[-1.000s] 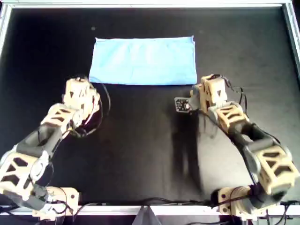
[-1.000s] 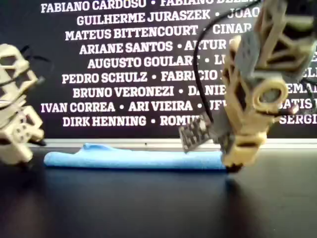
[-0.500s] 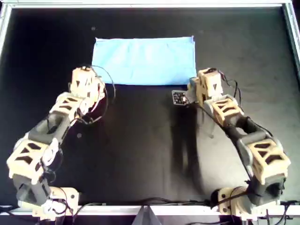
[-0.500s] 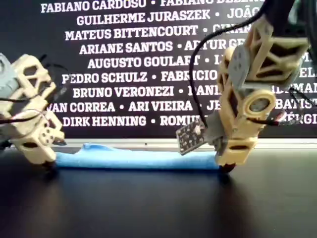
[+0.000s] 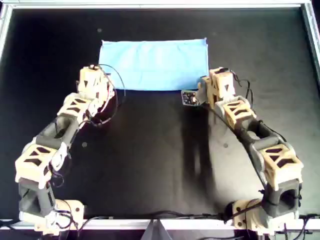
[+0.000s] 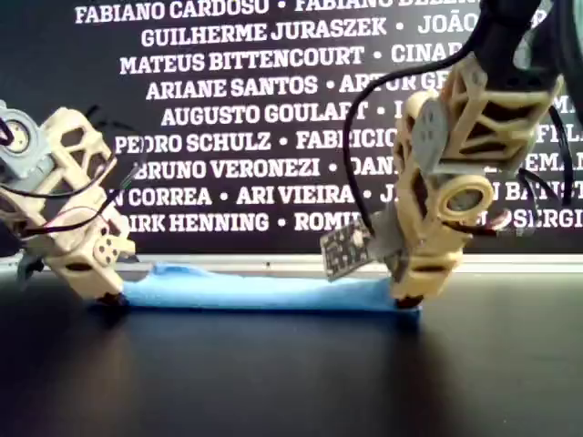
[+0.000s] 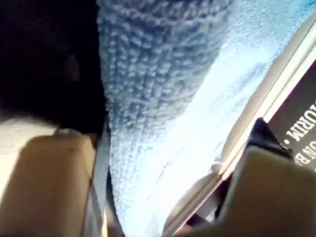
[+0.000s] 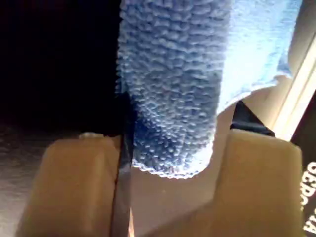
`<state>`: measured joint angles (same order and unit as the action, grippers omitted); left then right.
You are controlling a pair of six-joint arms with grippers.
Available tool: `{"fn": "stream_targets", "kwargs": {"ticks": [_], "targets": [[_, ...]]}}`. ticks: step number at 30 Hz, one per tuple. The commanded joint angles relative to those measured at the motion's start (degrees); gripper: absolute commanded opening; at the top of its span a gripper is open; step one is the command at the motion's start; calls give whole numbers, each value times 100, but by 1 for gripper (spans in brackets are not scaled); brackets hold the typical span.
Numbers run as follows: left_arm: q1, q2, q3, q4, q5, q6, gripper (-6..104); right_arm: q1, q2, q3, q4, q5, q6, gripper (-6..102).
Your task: Fold a cloth
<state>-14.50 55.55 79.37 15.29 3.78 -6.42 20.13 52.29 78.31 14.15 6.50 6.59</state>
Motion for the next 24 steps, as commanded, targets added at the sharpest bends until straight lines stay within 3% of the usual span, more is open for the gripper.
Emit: {"fn": "stream_targets", "kwargs": {"ticks": [1, 13, 17, 20, 24], "targets": [[193, 26, -114, -18, -35, 26, 97, -35, 167, -439, -220, 0, 18, 80], [202, 35, -44, 62, -35, 26, 97, -35, 167, -422, -123, -26, 9, 79], [202, 35, -44, 88, -44, 26, 96, -35, 167, -431, -123, -44, 9, 70], [202, 35, -62, 88, -44, 26, 87, -35, 167, -431, -123, -18, 9, 57], [202, 26, -114, 88, -44, 26, 64, -35, 167, -439, -123, -53, 9, 40]]}}
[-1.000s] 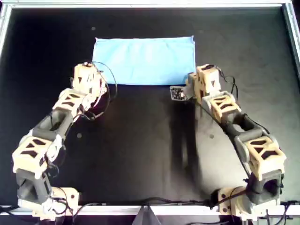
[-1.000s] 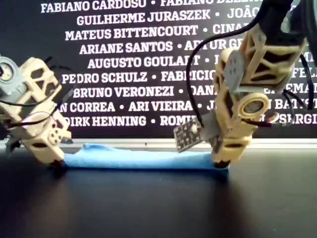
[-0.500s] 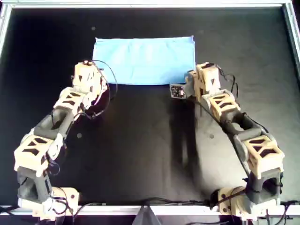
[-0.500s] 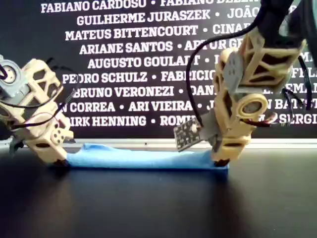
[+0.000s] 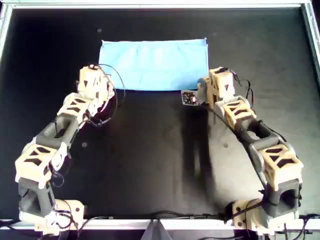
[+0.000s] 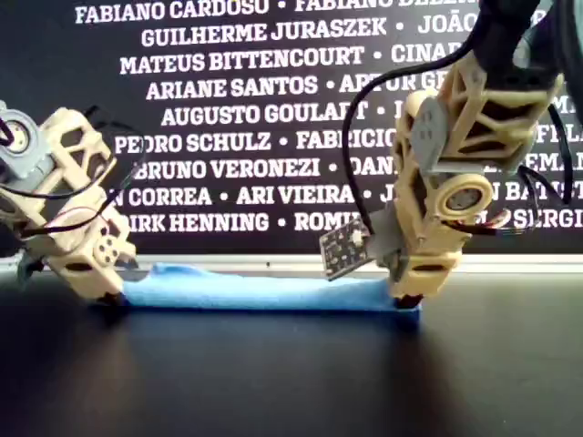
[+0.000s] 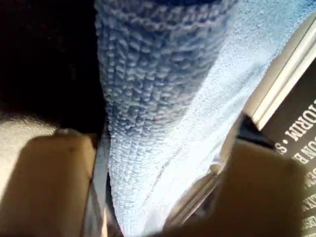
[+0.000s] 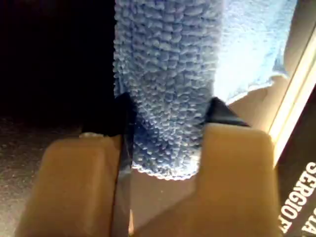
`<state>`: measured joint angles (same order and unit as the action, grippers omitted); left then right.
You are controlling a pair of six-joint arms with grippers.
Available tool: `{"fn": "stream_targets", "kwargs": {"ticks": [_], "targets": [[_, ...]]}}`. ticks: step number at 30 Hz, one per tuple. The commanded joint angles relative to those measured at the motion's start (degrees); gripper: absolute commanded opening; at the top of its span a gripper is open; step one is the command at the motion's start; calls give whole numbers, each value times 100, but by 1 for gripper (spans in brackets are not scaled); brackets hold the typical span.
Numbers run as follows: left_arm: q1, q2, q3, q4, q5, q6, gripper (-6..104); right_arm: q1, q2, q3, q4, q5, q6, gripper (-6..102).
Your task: Fold a cloth
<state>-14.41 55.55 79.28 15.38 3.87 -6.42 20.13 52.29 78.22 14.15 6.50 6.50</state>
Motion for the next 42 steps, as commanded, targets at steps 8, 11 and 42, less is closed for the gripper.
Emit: {"fn": "stream_targets", "kwargs": {"ticks": [8, 11, 42], "targets": [[193, 35, -132, -9, 53, -70, 22, -35, 176, -431, -132, -88, 26, 17], [193, 35, -132, -9, 53, -70, 10, -18, 176, -431, -132, -97, 26, 11], [88, 2707, 2848, 97, 70, -26, -2, -88, 2646, 2312, -114, -9, 26, -2]]}}
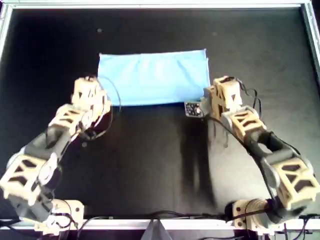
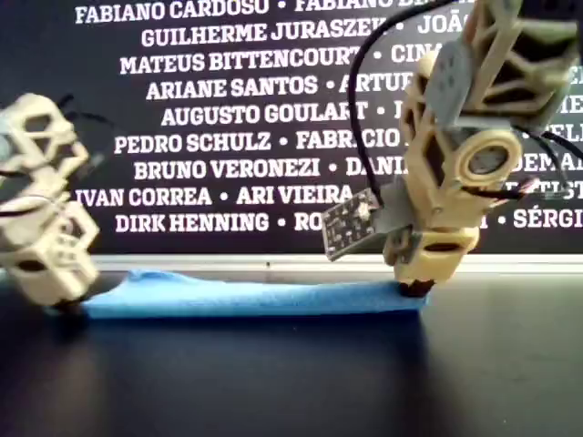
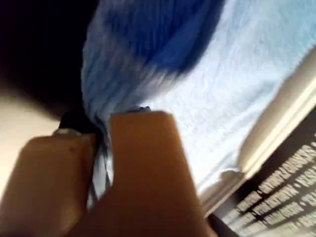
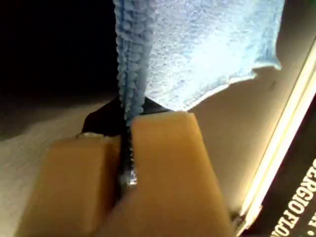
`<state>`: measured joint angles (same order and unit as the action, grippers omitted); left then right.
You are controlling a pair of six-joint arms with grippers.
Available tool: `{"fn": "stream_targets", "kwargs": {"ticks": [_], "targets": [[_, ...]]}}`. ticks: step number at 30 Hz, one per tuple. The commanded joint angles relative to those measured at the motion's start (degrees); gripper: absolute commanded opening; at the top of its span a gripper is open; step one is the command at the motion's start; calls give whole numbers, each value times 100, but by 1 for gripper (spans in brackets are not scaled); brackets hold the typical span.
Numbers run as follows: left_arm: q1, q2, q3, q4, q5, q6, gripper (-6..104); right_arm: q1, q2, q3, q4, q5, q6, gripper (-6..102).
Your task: Fold a cloth
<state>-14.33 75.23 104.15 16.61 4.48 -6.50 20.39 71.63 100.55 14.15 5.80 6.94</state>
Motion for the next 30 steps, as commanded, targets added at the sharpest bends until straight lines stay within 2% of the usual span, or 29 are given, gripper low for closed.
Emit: {"fn": "stream_targets", "kwargs": {"ticks": [1, 8, 11, 19, 30], "targets": [[53, 905, 571, -26, 9, -26, -2, -114, 809, 211, -114, 26, -18, -2], [-431, 2083, 1740, -26, 9, 18, -2, -35, 1793, 1283, -114, -18, -18, -2], [-554, 2417, 1986, -26, 9, 18, -2, -18, 2206, 1670, -114, -18, -18, -2], [-580, 3094, 2593, -26, 9, 18, -2, -9, 2821, 2540, -114, -26, -18, -2], [-580, 3164, 3173, -26, 9, 18, -2, 0, 2830, 2874, -114, -35, -18, -2]]}}
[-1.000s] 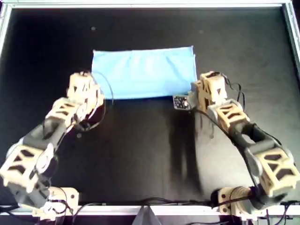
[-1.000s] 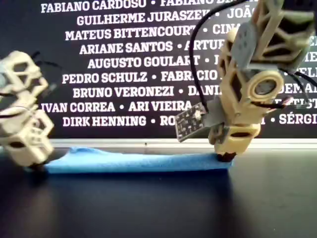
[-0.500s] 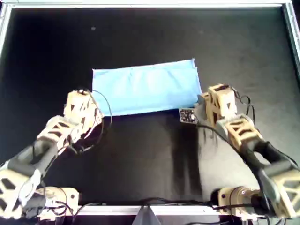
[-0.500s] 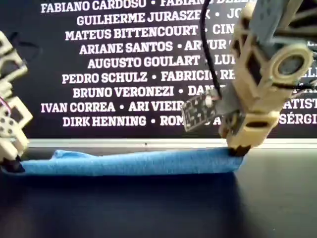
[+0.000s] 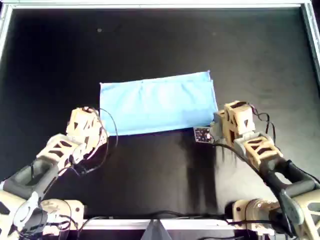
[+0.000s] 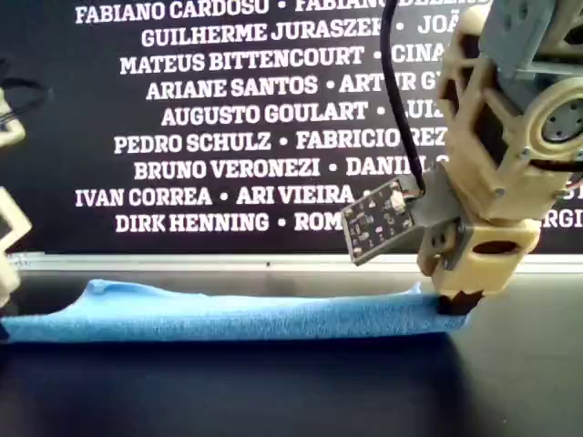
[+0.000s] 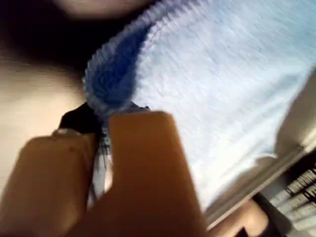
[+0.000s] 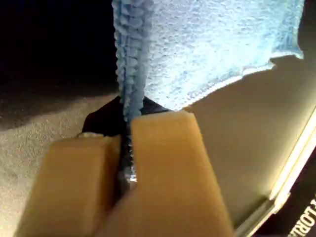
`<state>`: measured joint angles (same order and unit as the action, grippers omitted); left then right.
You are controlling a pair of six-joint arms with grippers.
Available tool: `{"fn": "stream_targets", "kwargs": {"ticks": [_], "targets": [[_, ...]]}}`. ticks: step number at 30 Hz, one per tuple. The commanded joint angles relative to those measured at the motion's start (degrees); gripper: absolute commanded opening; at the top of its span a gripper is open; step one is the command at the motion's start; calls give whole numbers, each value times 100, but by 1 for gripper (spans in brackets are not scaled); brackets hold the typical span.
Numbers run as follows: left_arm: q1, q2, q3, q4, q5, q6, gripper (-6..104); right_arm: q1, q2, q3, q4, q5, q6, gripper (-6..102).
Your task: Fold a cloth
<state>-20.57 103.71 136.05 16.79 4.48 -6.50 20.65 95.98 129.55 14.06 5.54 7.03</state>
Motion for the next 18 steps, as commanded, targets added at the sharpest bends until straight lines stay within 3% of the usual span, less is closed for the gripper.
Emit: {"fn": "stream_targets", "kwargs": {"ticks": [1, 9, 14, 18], "targets": [[44, 316, -9, -44, 9, 18, -2, -26, 396, -26, -105, -9, -26, -2], [53, 316, -18, -53, 9, -44, -2, -26, 396, -18, -105, -9, -18, 4], [53, 325, -18, -53, 9, -62, 0, -26, 396, -18, -105, -9, -18, 21], [53, 334, -9, -53, 9, 18, 12, -35, 413, 149, -105, 0, -18, 37]]}}
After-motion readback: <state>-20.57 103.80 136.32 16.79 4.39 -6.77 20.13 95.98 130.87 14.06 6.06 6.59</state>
